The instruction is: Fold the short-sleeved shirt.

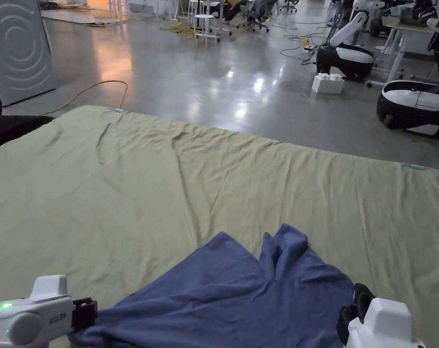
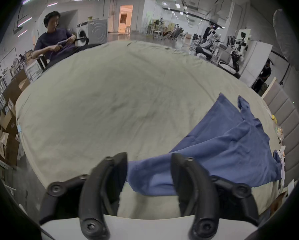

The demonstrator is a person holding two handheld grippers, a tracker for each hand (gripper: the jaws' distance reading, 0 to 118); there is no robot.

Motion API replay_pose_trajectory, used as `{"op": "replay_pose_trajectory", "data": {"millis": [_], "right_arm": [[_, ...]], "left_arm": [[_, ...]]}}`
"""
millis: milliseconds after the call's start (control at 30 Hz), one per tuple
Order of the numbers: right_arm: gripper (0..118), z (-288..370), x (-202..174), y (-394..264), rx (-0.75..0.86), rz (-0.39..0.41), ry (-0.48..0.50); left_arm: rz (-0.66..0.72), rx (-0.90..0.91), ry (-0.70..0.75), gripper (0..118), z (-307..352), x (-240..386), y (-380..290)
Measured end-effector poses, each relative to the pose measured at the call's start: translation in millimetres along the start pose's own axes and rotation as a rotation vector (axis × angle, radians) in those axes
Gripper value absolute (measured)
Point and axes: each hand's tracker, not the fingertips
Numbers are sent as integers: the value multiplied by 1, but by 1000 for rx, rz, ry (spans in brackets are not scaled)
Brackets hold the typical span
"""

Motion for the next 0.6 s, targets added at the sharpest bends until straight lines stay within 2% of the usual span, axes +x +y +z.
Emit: {"op": "replay_pose_trajectory", "data": {"millis": [100, 200, 333, 400, 467, 600], "right_arm": [[0, -3, 0, -3, -16, 7, -1], [0, -7, 1, -7, -33, 12, -3], [0, -14, 2, -12, -55, 24, -7], [0, -19, 2, -15, -72, 23, -6], [0, -33, 1, -19, -105, 24, 6], [0, -71, 2, -20, -159, 25, 37]], "left_arm": [[8, -36, 13, 59, -15, 3, 1], [-17, -132, 88, 59, -34, 4, -3], [-15, -84, 68, 55, -30, 8, -4], [-39, -67, 66, 36, -28, 14, -4], [-52, -70, 21, 10, -33, 13, -4], [-73, -78, 37, 8, -35, 15, -6]]}}
